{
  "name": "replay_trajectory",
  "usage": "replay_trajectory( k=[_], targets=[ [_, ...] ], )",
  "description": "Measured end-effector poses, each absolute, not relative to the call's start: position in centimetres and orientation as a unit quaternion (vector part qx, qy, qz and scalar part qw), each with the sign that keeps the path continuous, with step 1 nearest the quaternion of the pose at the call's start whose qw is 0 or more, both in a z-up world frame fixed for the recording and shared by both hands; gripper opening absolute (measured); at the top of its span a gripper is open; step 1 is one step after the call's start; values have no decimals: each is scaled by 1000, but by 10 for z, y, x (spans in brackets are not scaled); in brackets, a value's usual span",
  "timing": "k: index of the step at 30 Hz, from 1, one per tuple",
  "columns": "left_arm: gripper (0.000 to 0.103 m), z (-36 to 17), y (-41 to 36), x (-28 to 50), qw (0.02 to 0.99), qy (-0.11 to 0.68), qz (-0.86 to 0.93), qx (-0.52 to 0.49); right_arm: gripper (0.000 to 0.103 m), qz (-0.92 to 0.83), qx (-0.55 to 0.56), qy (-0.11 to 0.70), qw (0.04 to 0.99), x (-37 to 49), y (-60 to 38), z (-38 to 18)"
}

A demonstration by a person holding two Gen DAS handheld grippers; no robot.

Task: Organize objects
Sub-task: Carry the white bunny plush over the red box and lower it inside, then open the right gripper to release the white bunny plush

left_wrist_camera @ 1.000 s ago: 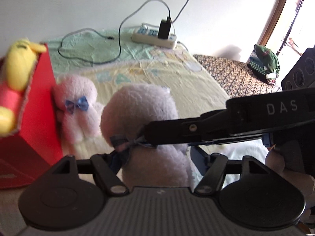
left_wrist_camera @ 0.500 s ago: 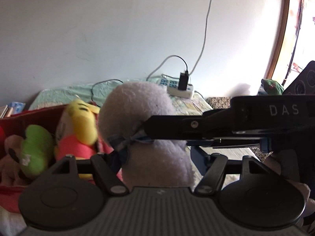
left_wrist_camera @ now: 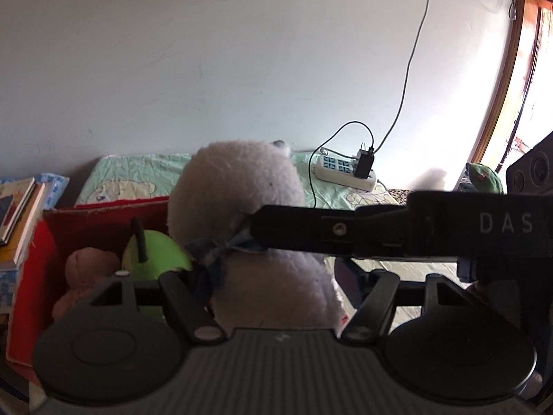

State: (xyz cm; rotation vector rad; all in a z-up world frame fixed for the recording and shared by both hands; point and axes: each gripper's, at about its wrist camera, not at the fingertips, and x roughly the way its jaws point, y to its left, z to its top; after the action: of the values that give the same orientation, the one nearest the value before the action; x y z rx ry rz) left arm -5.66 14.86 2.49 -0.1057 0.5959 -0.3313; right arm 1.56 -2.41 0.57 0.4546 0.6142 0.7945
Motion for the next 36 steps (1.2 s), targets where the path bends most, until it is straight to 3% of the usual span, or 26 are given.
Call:
replay_trajectory(
  k=[9, 14, 24, 36],
  targets=[
    [70, -13, 161, -18, 922, 334, -188, -55, 38, 330, 176, 326, 868, 39, -1, -19],
    [69, -27, 174, -5, 911, 359, -193, -57, 38, 325, 215, 359, 848, 47, 4, -35],
    [75, -39, 189, 5, 906, 372, -192, -57, 37, 316, 224, 365, 847, 48, 2, -42],
    [84, -37, 180, 1, 903, 381, -195, -46, 46, 302, 222, 359, 855, 34, -4, -33]
  ],
)
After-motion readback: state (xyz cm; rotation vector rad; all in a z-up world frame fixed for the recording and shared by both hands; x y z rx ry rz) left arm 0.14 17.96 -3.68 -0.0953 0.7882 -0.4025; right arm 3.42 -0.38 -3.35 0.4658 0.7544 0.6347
